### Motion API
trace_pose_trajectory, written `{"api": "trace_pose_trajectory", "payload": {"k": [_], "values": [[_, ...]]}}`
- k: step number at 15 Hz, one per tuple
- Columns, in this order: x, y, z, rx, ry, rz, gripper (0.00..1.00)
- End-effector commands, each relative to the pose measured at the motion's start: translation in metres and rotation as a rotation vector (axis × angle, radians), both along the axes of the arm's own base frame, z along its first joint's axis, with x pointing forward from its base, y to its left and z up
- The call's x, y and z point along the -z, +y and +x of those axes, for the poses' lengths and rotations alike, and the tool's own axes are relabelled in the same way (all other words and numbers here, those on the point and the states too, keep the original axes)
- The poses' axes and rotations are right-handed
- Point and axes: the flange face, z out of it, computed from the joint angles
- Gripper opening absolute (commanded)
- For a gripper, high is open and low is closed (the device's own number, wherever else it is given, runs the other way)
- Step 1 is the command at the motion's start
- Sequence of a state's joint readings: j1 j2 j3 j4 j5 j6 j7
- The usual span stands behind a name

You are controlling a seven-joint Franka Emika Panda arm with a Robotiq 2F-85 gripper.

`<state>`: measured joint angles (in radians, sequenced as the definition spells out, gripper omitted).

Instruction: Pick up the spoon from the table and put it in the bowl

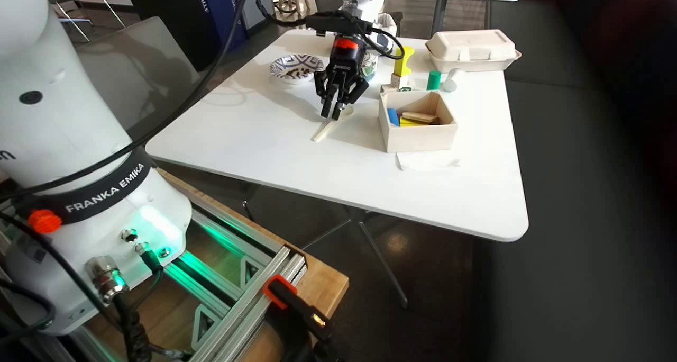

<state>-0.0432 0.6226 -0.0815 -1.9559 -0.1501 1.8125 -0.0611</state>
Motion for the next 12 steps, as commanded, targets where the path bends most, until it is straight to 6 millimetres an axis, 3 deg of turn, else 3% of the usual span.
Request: {"api": "trace_pose_trajectory", "payload": {"k": [1,6,12], "values": [[0.0076,-0.0041,0.0021,-0.05,0.034,0.004,0.44],[0.0043,0.0002,-0.0016,-0.105,0.054,0.028,0.43],[0.0,0.0041,-0.0067,-0.142,0.051,0.014,0.52]]}}
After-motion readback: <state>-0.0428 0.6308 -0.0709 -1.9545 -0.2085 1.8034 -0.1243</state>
